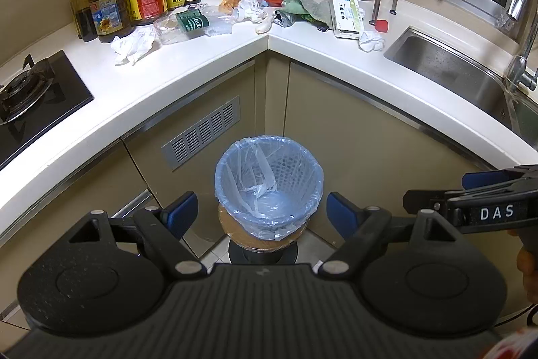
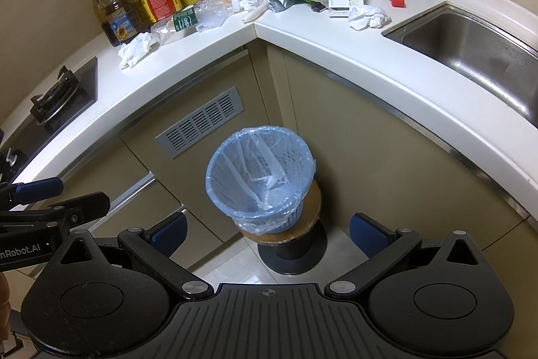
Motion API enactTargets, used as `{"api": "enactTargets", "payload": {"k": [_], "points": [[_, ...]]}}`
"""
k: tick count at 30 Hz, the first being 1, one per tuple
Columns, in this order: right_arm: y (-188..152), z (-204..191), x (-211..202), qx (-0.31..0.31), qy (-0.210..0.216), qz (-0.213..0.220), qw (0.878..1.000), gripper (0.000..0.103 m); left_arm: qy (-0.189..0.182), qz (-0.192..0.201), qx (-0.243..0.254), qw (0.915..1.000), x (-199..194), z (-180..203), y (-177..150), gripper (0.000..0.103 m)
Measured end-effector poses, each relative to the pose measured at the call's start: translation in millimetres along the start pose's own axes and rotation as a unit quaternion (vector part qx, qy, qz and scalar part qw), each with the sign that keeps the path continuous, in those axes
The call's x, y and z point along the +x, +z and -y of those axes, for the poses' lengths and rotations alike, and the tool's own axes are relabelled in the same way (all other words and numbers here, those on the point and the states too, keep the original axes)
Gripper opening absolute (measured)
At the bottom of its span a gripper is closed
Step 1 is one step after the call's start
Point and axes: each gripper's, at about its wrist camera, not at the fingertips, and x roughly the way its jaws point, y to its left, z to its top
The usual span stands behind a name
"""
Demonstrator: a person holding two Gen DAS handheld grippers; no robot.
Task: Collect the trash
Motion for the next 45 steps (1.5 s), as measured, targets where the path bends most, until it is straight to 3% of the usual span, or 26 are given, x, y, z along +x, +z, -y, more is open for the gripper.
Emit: {"api": "enactTargets", "payload": {"k": [45], "points": [[3.3,-3.7,-1.8,-0.002,0.001,0.003,1.0,0.103,-0.001,0.005,0.0,1.0,-5.5,1.2,3.9,0.082]]}}
